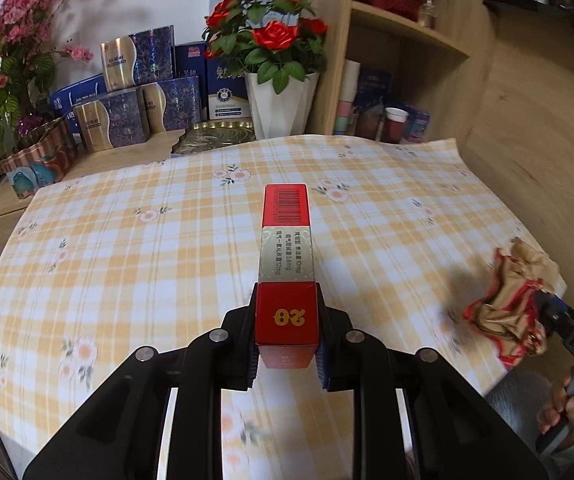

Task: Collect trash
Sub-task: 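Carry the red box over the bin and open the left tool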

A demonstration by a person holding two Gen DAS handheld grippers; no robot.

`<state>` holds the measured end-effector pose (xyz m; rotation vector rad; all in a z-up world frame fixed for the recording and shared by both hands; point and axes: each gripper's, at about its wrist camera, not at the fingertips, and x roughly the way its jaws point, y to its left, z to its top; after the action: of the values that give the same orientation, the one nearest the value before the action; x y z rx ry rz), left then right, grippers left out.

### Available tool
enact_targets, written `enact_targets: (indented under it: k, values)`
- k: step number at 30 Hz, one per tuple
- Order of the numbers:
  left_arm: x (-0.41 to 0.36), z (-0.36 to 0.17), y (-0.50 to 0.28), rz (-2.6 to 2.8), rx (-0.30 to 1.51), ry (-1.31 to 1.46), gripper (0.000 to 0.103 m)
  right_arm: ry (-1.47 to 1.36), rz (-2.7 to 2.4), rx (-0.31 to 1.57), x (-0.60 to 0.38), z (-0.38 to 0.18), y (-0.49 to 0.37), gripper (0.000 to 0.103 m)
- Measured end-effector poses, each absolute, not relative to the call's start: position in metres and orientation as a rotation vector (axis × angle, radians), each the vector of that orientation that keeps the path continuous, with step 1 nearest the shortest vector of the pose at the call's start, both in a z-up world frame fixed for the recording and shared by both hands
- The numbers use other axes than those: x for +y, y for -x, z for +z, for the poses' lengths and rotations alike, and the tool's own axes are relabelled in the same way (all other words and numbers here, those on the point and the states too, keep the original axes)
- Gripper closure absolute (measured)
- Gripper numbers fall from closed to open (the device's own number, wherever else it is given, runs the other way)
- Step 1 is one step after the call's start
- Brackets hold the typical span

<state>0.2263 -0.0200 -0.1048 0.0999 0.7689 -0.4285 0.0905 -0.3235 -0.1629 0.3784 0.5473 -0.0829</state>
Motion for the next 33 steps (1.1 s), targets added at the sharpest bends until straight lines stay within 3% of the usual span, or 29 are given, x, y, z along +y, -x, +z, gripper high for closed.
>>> enact_targets:
  k: [8,15,24,33]
  values:
    - [-0.014,-0.116,-0.134,-0.512,0.79,-0.114,0.081,-0.338,-0.02,0.57,-0.288,-0.154,-0.054,0.05]
    - [-0.01,-0.161,-0.072,-0.542,0.909,-0.023,0.081,-0.298,-0.007,0.562,-0.271,-0.149,-0.03,0.05]
    - [-0.017,-0.227,-0.042,-0.49,1.057,-0.038,0.081,-0.284,-0.024,0.569,-0.272,-0.15,-0.017,0.05]
    - [-0.014,-0.273,-0.067,-0.372,1.246,0.0,0.081,-0.299,-0.034,0.611,-0.276,-0.164,-0.015,0.05]
